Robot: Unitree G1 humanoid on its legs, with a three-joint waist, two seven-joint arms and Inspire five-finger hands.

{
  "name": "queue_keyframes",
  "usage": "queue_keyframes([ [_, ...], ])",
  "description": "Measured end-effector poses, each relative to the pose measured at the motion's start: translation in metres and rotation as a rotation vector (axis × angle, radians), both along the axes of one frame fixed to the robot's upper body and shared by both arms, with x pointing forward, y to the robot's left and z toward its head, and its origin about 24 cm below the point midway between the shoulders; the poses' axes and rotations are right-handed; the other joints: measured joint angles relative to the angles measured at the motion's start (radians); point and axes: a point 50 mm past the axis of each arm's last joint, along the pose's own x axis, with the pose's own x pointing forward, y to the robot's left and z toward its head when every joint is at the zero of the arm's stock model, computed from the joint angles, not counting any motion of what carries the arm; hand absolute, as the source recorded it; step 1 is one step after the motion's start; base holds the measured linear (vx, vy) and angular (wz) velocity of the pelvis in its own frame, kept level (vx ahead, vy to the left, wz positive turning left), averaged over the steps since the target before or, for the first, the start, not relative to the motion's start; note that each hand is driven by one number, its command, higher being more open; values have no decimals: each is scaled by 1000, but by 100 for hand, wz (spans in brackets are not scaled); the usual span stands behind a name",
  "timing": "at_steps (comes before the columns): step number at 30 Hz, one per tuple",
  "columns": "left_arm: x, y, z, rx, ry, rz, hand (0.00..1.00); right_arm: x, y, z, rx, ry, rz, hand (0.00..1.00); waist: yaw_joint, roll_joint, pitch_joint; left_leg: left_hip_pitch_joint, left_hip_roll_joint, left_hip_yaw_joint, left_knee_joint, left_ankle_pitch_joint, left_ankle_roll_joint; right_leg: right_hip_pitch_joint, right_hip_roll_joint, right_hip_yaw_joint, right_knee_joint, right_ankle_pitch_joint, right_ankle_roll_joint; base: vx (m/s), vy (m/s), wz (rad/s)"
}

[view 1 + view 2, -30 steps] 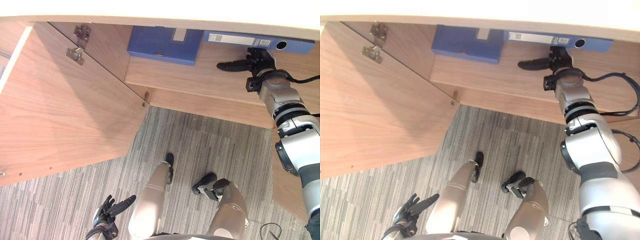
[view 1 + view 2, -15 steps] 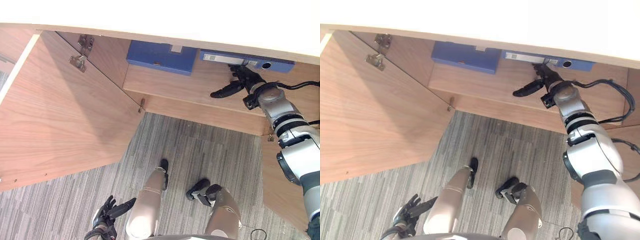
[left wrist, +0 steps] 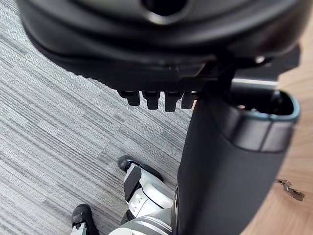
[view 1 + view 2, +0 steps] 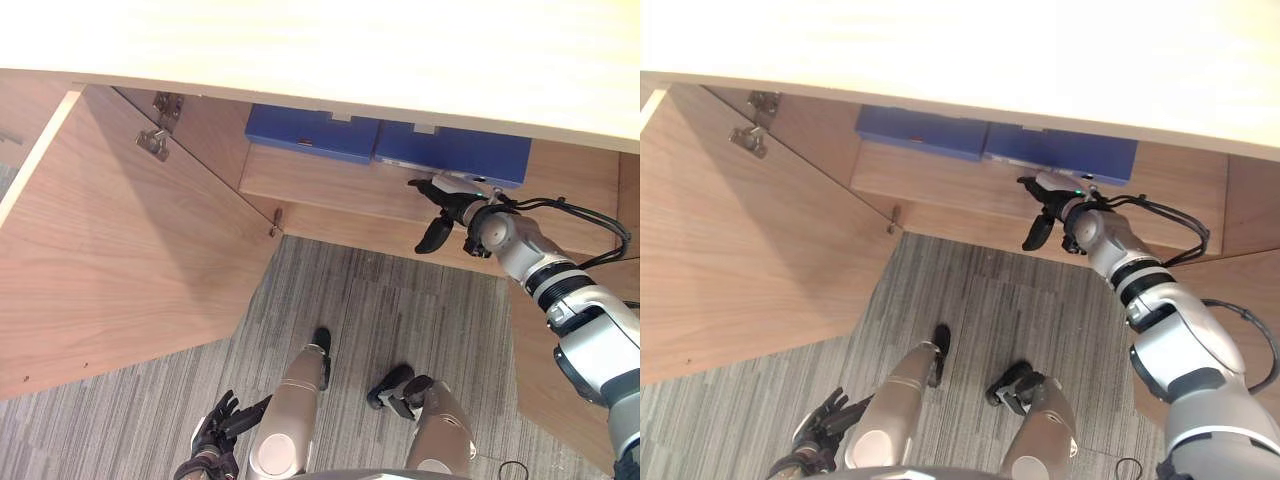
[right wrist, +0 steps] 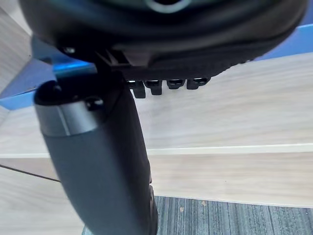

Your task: Walk over to the cabinet, pick up the folder, carry it to the office cabinet, place the folder inside the office cabinet, then close the office cabinet door

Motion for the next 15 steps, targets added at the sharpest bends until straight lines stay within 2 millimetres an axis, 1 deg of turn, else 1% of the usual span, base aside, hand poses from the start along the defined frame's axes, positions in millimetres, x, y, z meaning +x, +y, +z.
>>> queue_keyframes([
  [1,2,0,-1,1,3,2,100,0,2,-1,-20,-2,11,100,0,-4,-2,7,4,3,-16,7,-8,2,6,-1,-16,8,0,75,-39,-10],
  [3,4,0,-2,3,9,6,100,-2,6,-6,-20,6,24,100,-1,-5,-2,31,11,4,-50,21,-7,25,24,-10,-54,24,0,81,-39,-6],
  [5,4,-1,-3,6,21,11,100,-4,12,-16,-13,32,33,100,-1,-9,-5,72,20,7,-102,41,-16,59,48,-17,-108,45,1,80,-33,-11],
  [7,4,0,-5,6,29,15,100,-6,20,-27,-12,55,49,100,0,-14,-7,113,41,25,-154,63,-18,90,85,-16,-174,77,-1,101,-39,-29],
  [9,3,2,-6,10,41,28,100,-11,43,-44,9,94,101,100,6,-16,-9,165,88,61,-188,68,-24,136,158,3,-271,125,-9,89,-31,-61],
  [10,1,3,-7,13,45,34,100,-12,50,-49,12,109,119,100,9,-19,-11,176,101,73,-189,68,-24,144,177,19,-294,139,-13,86,-24,-86],
  [11,-1,6,-8,15,53,54,100,-16,66,-59,25,138,158,100,18,-28,-17,198,120,91,-184,68,-24,161,211,51,-338,162,-17,92,-20,-100],
  [12,-2,8,-9,17,63,68,100,-22,80,-73,44,179,190,100,29,-39,-23,220,127,77,-165,68,-24,180,238,94,-375,180,-20,94,-28,-107],
  [13,-3,8,-10,17,67,74,100,-25,87,-80,53,200,204,100,34,-43,-26,229,128,53,-145,68,-24,191,253,116,-392,192,-26,104,-42,-116],
  [14,-2,5,-11,11,75,82,100,-31,97,-93,70,246,223,100,51,-45,-27,219,116,-25,-53,61,-23,221,281,173,-430,223,-39,89,0,-131],
  [15,-2,3,-13,-2,80,106,100,-41,105,-112,88,324,227,100,70,-65,-40,206,78,-120,-6,8,-41,232,289,236,-450,227,-38,81,30,-133],
])
